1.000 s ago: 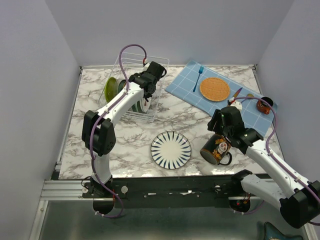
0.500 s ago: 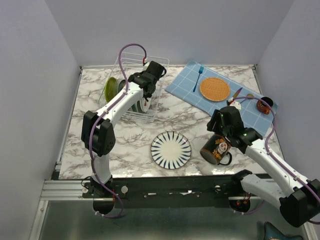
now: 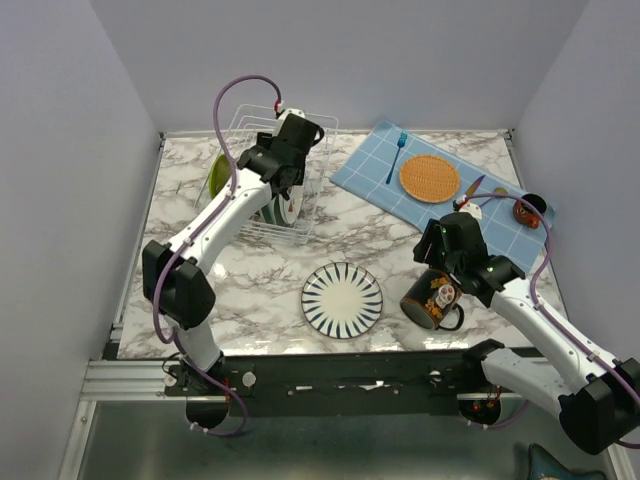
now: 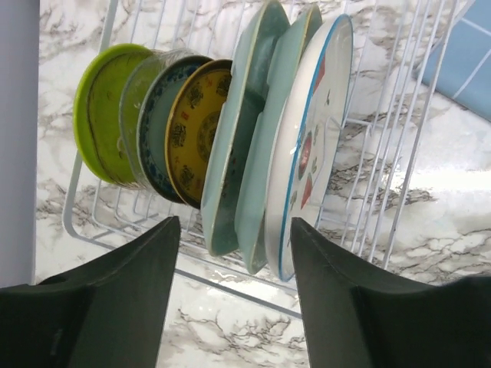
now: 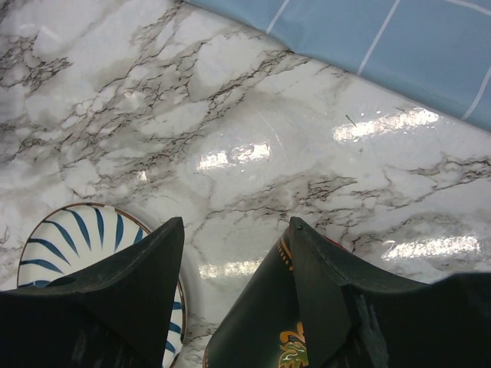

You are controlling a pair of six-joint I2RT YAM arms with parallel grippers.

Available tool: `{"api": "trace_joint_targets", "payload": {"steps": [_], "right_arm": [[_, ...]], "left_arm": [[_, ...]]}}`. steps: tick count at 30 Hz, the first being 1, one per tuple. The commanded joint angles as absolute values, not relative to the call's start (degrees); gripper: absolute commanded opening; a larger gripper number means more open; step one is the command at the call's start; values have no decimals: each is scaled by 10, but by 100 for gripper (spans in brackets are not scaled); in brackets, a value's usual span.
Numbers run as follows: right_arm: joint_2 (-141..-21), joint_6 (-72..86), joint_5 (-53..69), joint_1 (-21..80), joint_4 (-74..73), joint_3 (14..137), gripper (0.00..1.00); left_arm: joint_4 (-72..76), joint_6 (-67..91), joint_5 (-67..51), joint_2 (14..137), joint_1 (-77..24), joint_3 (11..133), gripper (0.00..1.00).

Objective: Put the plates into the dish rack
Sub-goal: Insert the plate into the dish rack, then pick up the plate from the corner of the board.

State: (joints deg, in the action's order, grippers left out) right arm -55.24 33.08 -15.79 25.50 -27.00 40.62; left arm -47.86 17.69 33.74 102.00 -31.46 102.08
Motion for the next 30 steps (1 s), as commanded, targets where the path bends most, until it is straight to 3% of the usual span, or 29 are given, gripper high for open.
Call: {"api": "trace_joint_targets", "payload": {"steps": [1, 2, 5, 10, 14, 21, 30], "right_arm": [[-554, 326, -154, 258, -259, 402, 66], [-559, 321, -152, 258, -258, 403, 66], [-587, 299, -128, 258, -254, 416, 66], [-616, 266, -66, 258, -223, 421, 66], [-641, 234, -12, 258, -194, 429, 83], [-722, 185, 152, 258, -163, 452, 84], [-824, 207, 228, 261, -133, 443, 79]], "left_arm": [[-374, 162, 309, 924, -311, 963, 77], [-360, 160, 303, 902, -310, 938, 79], [-321, 156, 282, 865, -309, 898, 99], [-272, 156, 230, 821, -301, 856, 99], [-253, 163, 178, 770, -296, 813, 99], [-222, 215, 82, 654, -298, 673, 99], [-200, 327, 30, 557, -335, 493, 99]]}}
